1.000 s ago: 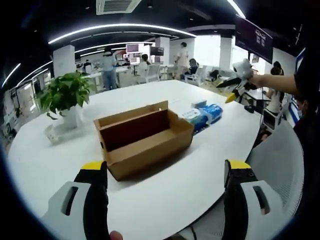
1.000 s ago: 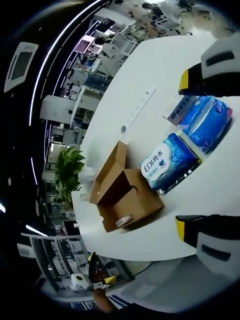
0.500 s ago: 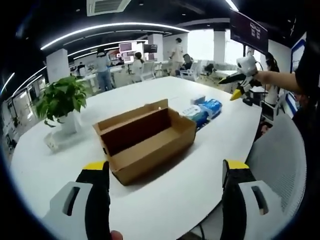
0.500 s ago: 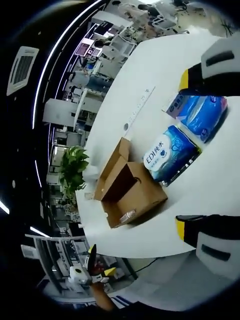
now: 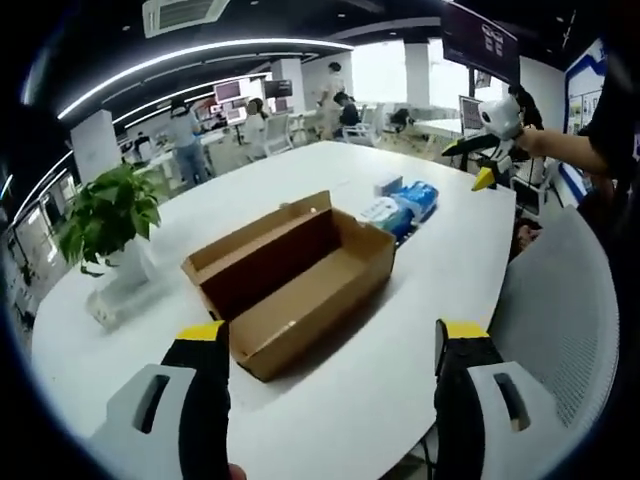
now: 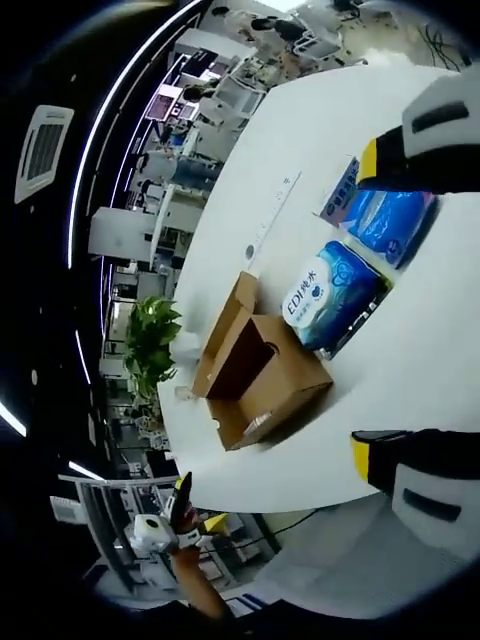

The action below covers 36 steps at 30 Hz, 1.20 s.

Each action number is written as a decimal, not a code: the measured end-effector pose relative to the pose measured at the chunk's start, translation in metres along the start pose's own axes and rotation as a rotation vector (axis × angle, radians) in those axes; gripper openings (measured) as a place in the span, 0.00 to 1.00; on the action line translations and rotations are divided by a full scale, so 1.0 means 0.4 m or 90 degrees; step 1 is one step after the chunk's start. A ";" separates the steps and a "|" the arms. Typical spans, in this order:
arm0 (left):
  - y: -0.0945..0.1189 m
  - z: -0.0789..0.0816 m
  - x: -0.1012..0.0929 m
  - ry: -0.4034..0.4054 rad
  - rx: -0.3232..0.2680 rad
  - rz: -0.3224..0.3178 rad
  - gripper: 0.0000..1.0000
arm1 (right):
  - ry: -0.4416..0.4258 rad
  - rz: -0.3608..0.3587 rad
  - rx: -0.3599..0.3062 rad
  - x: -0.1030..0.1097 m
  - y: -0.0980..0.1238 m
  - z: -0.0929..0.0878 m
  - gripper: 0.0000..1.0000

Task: Operate the shoe box by opening the lid, removing the specified soft item, and placing it in the target area until the item is outside and the box remains undamaged.

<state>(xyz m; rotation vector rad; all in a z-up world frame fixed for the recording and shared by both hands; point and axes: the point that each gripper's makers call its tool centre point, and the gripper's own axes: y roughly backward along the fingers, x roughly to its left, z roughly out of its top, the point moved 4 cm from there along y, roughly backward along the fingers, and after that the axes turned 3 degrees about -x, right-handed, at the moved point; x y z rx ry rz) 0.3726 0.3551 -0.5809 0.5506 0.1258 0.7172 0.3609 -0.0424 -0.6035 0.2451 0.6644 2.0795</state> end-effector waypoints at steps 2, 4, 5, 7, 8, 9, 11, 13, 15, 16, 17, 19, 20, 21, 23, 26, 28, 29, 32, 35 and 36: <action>-0.006 0.004 0.006 -0.006 0.000 -0.002 0.82 | -0.006 -0.002 -0.004 0.007 0.006 -0.003 0.99; -0.011 0.006 0.010 -0.009 0.003 -0.005 0.81 | -0.008 -0.006 -0.005 0.012 0.011 -0.007 0.99; -0.015 0.007 0.013 -0.012 0.004 -0.008 0.81 | -0.009 -0.007 -0.006 0.014 0.013 -0.008 0.99; -0.021 0.007 0.017 -0.017 0.009 -0.011 0.80 | -0.011 -0.010 -0.009 0.021 0.020 -0.009 0.99; -0.024 0.007 0.019 -0.018 0.010 -0.012 0.79 | -0.010 -0.012 -0.010 0.026 0.024 -0.010 0.99; -0.027 0.007 0.021 -0.020 0.013 -0.014 0.78 | -0.007 -0.013 -0.008 0.029 0.027 -0.012 0.99; -0.033 0.009 0.026 -0.027 0.015 -0.018 0.77 | -0.005 -0.012 -0.009 0.036 0.032 -0.014 0.99; -0.040 0.010 0.031 -0.029 0.019 -0.020 0.77 | -0.010 -0.013 -0.011 0.040 0.037 -0.016 0.99; -0.048 0.015 0.039 -0.035 0.023 -0.020 0.76 | -0.009 -0.016 -0.012 0.044 0.043 -0.016 0.99; -0.053 0.019 0.043 -0.039 0.025 -0.023 0.75 | -0.007 -0.018 -0.012 0.046 0.045 -0.016 0.99; -0.056 0.022 0.046 -0.041 0.025 -0.025 0.75 | -0.001 -0.022 -0.011 0.049 0.049 -0.016 0.99; -0.065 0.028 0.054 -0.048 0.027 -0.029 0.74 | 0.005 -0.024 -0.010 0.052 0.054 -0.017 0.99; -0.071 0.030 0.061 -0.051 0.030 -0.030 0.74 | 0.007 -0.024 -0.009 0.053 0.057 -0.019 0.99; -0.075 0.032 0.065 -0.053 0.031 -0.032 0.74 | 0.008 -0.023 -0.009 0.054 0.059 -0.019 0.99; -0.085 0.037 0.073 -0.058 0.036 -0.036 0.73 | 0.001 -0.024 -0.012 0.056 0.067 -0.017 0.99; -0.099 0.043 0.082 -0.063 0.040 -0.043 0.72 | -0.008 -0.029 -0.024 0.061 0.079 -0.014 0.99; -0.108 0.042 0.087 -0.069 0.049 -0.047 0.72 | -0.015 -0.029 -0.031 0.066 0.087 -0.013 0.99; -0.112 0.042 0.089 -0.072 0.051 -0.049 0.71 | -0.018 -0.029 -0.036 0.068 0.089 -0.012 0.99; -0.128 0.039 0.096 -0.080 0.064 -0.054 0.71 | -0.018 -0.031 -0.038 0.077 0.100 -0.018 0.99; -0.144 0.036 0.101 -0.087 0.077 -0.063 0.70 | -0.017 -0.033 -0.033 0.082 0.107 -0.024 0.99; -0.151 0.037 0.103 -0.092 0.080 -0.068 0.70 | -0.014 -0.034 -0.029 0.083 0.109 -0.027 0.99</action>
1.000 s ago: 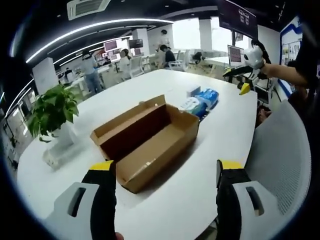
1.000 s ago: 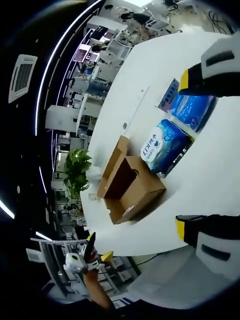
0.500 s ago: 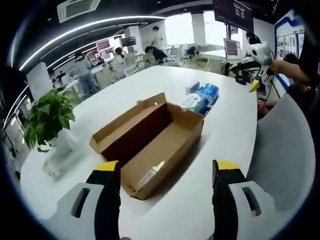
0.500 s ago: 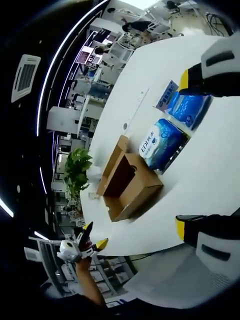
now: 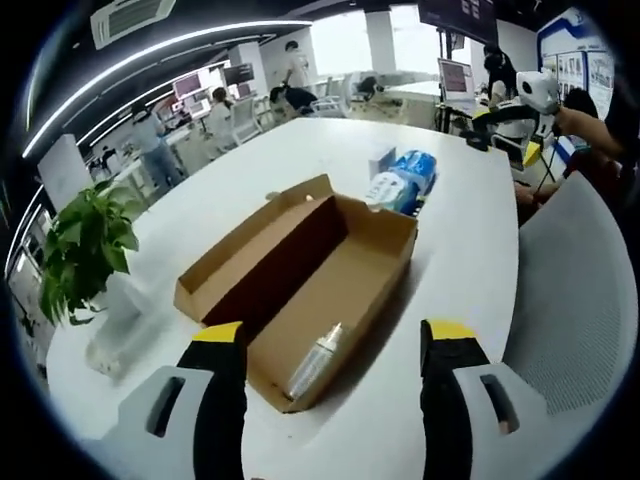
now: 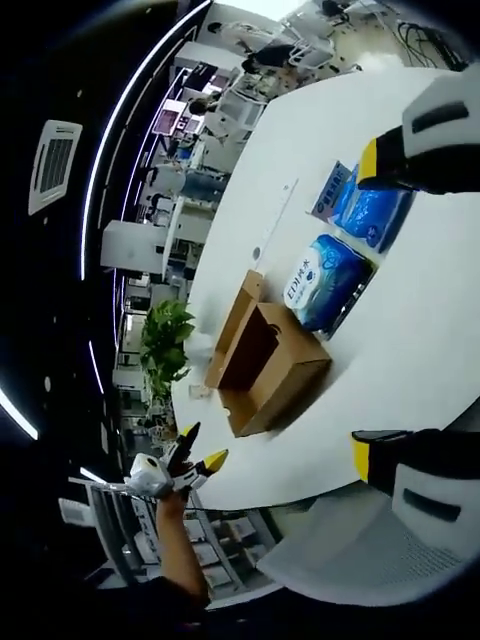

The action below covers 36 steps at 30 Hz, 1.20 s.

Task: Operate the shoe box by opening the lid, removing the specified soft item, and placing it in the target area until the item is outside and the box remains undamaged.

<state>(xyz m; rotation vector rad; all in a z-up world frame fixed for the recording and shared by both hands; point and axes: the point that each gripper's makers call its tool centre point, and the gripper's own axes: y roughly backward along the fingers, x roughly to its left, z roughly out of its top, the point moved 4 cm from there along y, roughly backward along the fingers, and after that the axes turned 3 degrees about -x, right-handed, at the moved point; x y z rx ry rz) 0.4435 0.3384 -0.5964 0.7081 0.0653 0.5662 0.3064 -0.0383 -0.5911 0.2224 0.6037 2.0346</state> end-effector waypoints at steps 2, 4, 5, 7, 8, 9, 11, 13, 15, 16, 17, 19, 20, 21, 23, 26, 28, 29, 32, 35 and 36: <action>-0.011 0.001 0.009 -0.002 0.006 -0.004 0.69 | 0.001 0.001 0.001 0.004 0.004 -0.001 0.99; -0.021 0.001 0.018 -0.005 0.012 -0.011 0.68 | -0.001 0.005 0.001 0.010 0.008 -0.001 0.99; -0.026 0.002 0.021 -0.006 0.015 -0.013 0.68 | -0.001 0.007 0.000 0.014 0.009 -0.001 0.99; -0.036 0.002 0.027 -0.012 0.022 -0.019 0.68 | -0.006 0.010 -0.004 0.019 0.010 0.000 0.99; -0.044 0.001 0.031 -0.011 0.028 -0.022 0.68 | -0.010 0.014 -0.005 0.022 0.010 0.001 0.99; -0.048 0.000 0.034 -0.011 0.031 -0.024 0.68 | -0.015 0.014 -0.004 0.024 0.011 0.001 0.99; -0.059 0.000 0.042 -0.013 0.038 -0.027 0.67 | -0.017 0.012 -0.008 0.027 0.013 0.005 0.99; -0.072 0.000 0.048 -0.011 0.044 -0.031 0.67 | -0.022 0.015 -0.013 0.034 0.016 0.010 0.99; -0.085 -0.006 0.055 -0.015 0.056 -0.038 0.67 | -0.024 0.019 -0.015 0.041 0.018 0.012 0.99; -0.092 -0.010 0.060 -0.016 0.060 -0.039 0.67 | -0.023 0.023 -0.015 0.046 0.018 0.013 0.99; -0.097 -0.013 0.064 -0.017 0.066 -0.040 0.66 | -0.022 0.023 -0.013 0.049 0.019 0.012 0.99; -0.106 -0.016 0.067 -0.024 0.076 -0.044 0.66 | -0.016 0.022 -0.008 0.051 0.023 0.010 0.99; -0.112 -0.015 0.069 -0.029 0.082 -0.046 0.66 | -0.015 0.022 -0.007 0.050 0.024 0.008 0.99; -0.118 -0.013 0.074 -0.032 0.087 -0.042 0.66 | -0.019 0.022 -0.009 0.050 0.026 0.007 0.99; -0.130 -0.012 0.080 -0.035 0.096 -0.043 0.64 | -0.032 0.019 -0.010 0.048 0.026 0.002 0.99; -0.151 -0.009 0.079 -0.052 0.111 -0.057 0.63 | -0.043 0.022 -0.009 0.052 0.026 0.000 0.99; -0.165 -0.011 0.080 -0.060 0.119 -0.064 0.62 | -0.040 0.023 -0.008 0.056 0.027 0.002 0.99; -0.170 -0.012 0.080 -0.061 0.123 -0.066 0.62 | -0.039 0.023 -0.009 0.056 0.027 0.003 0.99; -0.188 -0.016 0.085 -0.056 0.130 -0.078 0.62 | -0.046 0.020 -0.014 0.054 0.028 0.006 0.99; -0.206 -0.023 0.086 -0.059 0.141 -0.090 0.61 | -0.052 0.014 -0.016 0.051 0.029 0.005 0.99; -0.213 -0.028 0.084 -0.064 0.150 -0.097 0.61 | -0.054 0.012 -0.013 0.050 0.030 0.002 0.99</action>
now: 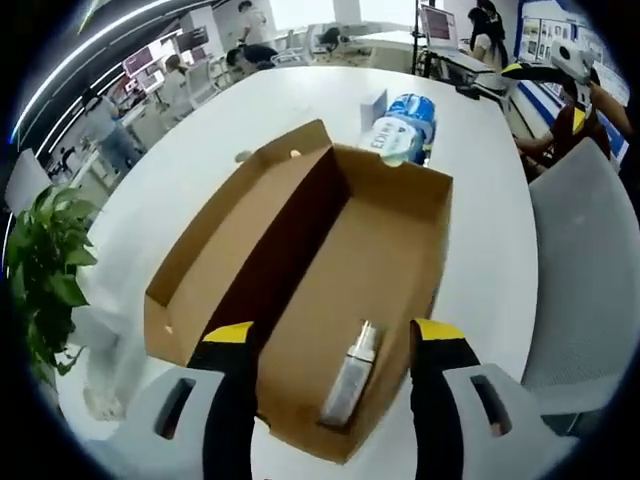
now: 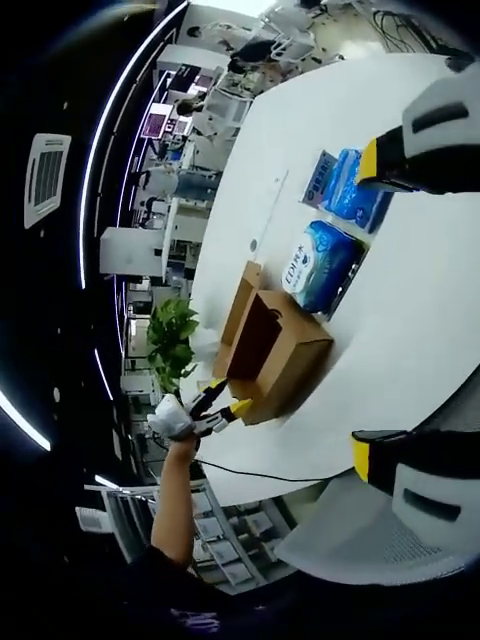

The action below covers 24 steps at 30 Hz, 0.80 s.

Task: Operate the shoe box by opening the lid, removing the specified soft item, and placing it in the target area until the item is outside and the box remains undamaged.

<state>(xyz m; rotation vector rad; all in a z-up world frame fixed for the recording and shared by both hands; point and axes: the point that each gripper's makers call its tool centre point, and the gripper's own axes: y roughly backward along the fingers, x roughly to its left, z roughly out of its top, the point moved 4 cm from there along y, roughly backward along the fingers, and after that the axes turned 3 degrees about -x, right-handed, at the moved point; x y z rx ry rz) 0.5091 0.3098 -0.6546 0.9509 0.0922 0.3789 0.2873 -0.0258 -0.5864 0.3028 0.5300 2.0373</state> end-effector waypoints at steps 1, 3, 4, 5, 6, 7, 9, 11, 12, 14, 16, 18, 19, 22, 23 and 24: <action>-0.006 -0.003 0.000 -0.001 0.007 -0.002 0.61 | -0.001 -0.001 0.001 0.000 0.000 -0.003 0.99; -0.019 -0.008 -0.003 -0.008 0.020 -0.007 0.60 | -0.003 -0.002 0.005 -0.001 0.000 -0.007 0.99; -0.024 -0.009 -0.006 -0.010 0.024 -0.010 0.60 | -0.004 -0.002 0.006 -0.001 0.001 -0.008 0.99; -0.030 -0.013 -0.012 -0.018 0.035 -0.018 0.60 | -0.004 -0.004 0.006 -0.002 0.001 -0.011 0.99; -0.034 -0.014 -0.014 -0.028 0.041 -0.020 0.60 | -0.006 -0.005 0.007 -0.002 0.002 -0.012 0.99; -0.039 -0.016 -0.015 -0.036 0.047 -0.020 0.60 | -0.011 -0.007 0.008 -0.001 0.002 -0.013 0.99; -0.050 -0.020 -0.018 -0.042 0.058 -0.026 0.60 | -0.016 -0.010 0.010 0.000 0.001 -0.017 0.98; -0.058 -0.019 -0.018 -0.038 0.058 -0.031 0.59 | -0.016 -0.007 0.010 0.006 -0.001 -0.019 0.98; -0.061 -0.019 -0.019 -0.037 0.061 -0.033 0.58 | -0.016 -0.007 0.010 0.008 -0.001 -0.019 0.98; -0.067 -0.020 -0.019 -0.038 0.067 -0.034 0.58 | -0.016 -0.007 0.013 0.010 -0.002 -0.022 0.98; -0.075 -0.021 -0.019 -0.040 0.071 -0.038 0.57 | -0.019 -0.008 0.014 0.012 -0.002 -0.023 0.98; -0.084 -0.027 -0.018 -0.046 0.080 -0.039 0.57 | -0.022 -0.010 0.012 0.011 -0.001 -0.022 0.98; -0.089 -0.030 -0.018 -0.051 0.086 -0.039 0.56 | -0.023 -0.012 0.011 0.009 0.000 -0.022 0.98; -0.102 -0.034 -0.021 -0.051 0.096 -0.046 0.54 | -0.028 -0.019 0.013 0.003 0.002 -0.025 0.98; -0.107 -0.036 -0.022 -0.053 0.098 -0.048 0.53 | -0.029 -0.020 0.012 0.001 0.003 -0.026 0.98; -0.111 -0.037 -0.022 -0.053 0.100 -0.049 0.53 | -0.030 -0.022 0.012 0.000 0.003 -0.026 0.98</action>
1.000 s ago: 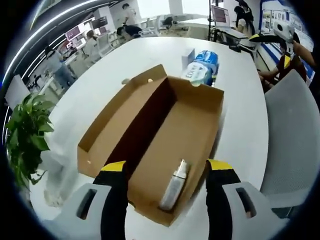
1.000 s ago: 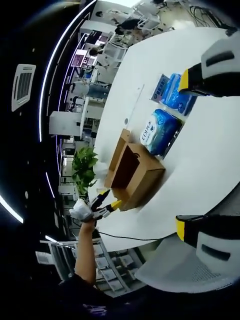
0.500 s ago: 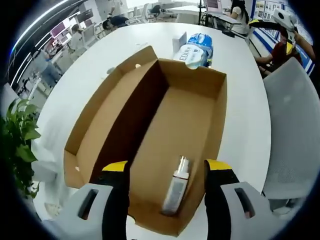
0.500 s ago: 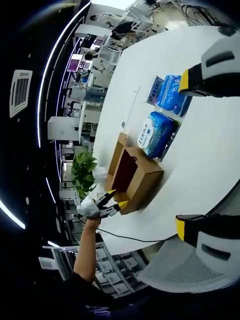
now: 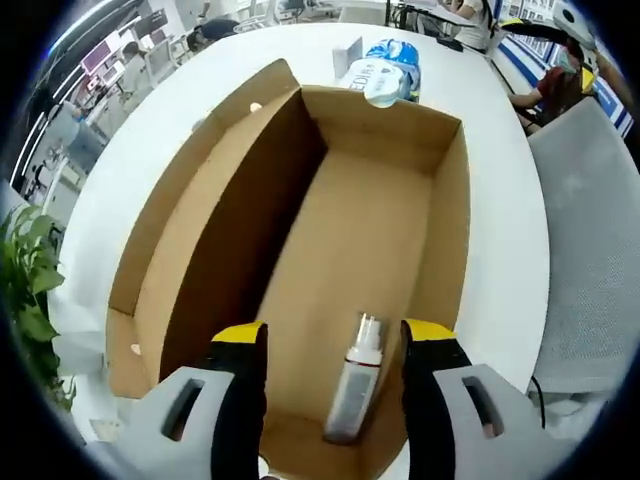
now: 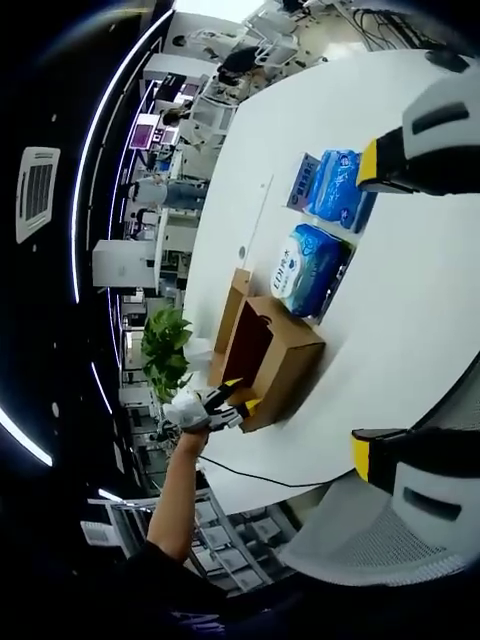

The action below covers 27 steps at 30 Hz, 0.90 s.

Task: Operate the shoe box by opening the lid, removing the specified soft item, and placing it in the target area until the item is outside and the box remains undamaged.

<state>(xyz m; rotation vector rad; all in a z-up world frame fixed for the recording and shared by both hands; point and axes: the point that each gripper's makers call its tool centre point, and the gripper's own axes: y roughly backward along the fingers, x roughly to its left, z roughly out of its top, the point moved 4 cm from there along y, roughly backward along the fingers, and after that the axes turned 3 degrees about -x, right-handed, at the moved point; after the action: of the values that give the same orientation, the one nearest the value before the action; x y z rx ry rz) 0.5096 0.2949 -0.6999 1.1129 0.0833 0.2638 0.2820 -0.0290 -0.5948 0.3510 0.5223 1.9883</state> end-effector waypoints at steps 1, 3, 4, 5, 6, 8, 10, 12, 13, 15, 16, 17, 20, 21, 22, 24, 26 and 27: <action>-0.003 -0.001 0.000 0.000 0.002 -0.001 0.52 | -0.002 -0.002 0.000 -0.002 0.000 -0.001 0.98; -0.011 -0.002 -0.003 -0.002 0.006 -0.005 0.51 | -0.002 -0.004 0.002 -0.005 -0.001 -0.002 0.98; -0.015 -0.003 -0.004 -0.004 0.008 -0.008 0.51 | -0.003 -0.004 0.002 -0.006 -0.001 -0.002 0.98; -0.018 -0.004 -0.005 -0.005 0.010 -0.009 0.50 | -0.005 -0.006 0.001 -0.007 -0.001 -0.002 0.98; -0.023 -0.006 -0.006 -0.010 0.015 -0.012 0.49 | -0.006 -0.007 0.001 -0.008 -0.001 -0.002 0.98; -0.030 -0.008 -0.008 -0.018 0.023 -0.012 0.49 | -0.009 -0.008 0.001 -0.009 -0.001 -0.003 0.98; -0.036 -0.011 -0.010 -0.022 0.027 -0.014 0.48 | -0.013 -0.010 0.002 -0.012 -0.001 -0.006 0.97; -0.042 -0.014 -0.007 -0.018 0.031 -0.012 0.48 | -0.013 -0.012 0.003 -0.014 -0.001 -0.006 0.97; -0.045 -0.016 -0.007 -0.016 0.032 -0.012 0.48 | -0.013 -0.012 0.004 -0.014 0.000 -0.007 0.97; -0.049 -0.020 -0.008 -0.016 0.035 -0.013 0.48 | -0.015 -0.013 0.002 -0.015 0.001 -0.006 0.97; -0.050 -0.022 -0.007 -0.016 0.037 -0.013 0.48 | -0.016 -0.014 0.003 -0.015 0.001 -0.007 0.97; -0.051 -0.024 -0.006 -0.018 0.038 -0.012 0.48 | -0.016 -0.014 0.003 -0.015 0.002 -0.008 0.97; -0.054 -0.033 -0.005 -0.021 0.047 -0.009 0.48 | -0.018 -0.015 0.006 -0.018 0.002 -0.012 0.97; -0.053 -0.035 -0.004 -0.016 0.047 -0.010 0.48 | -0.019 -0.015 0.007 -0.018 0.002 -0.013 0.97; -0.053 -0.034 -0.004 -0.013 0.045 -0.010 0.48 | -0.019 -0.015 0.007 -0.018 0.001 -0.013 0.97; -0.050 -0.036 -0.003 -0.009 0.044 -0.010 0.48 | -0.018 -0.014 0.008 -0.017 0.000 -0.013 0.96; -0.047 -0.043 -0.001 -0.012 0.049 -0.009 0.48 | -0.018 -0.013 0.008 -0.016 -0.001 -0.012 0.96; -0.045 -0.046 0.000 -0.014 0.050 -0.009 0.47 | -0.017 -0.012 0.008 -0.016 -0.002 -0.011 0.96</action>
<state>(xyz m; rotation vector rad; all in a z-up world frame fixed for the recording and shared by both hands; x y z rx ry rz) 0.5091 0.3034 -0.7242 1.1924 0.0823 0.2377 0.2835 -0.0351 -0.5993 0.3785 0.5192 1.9599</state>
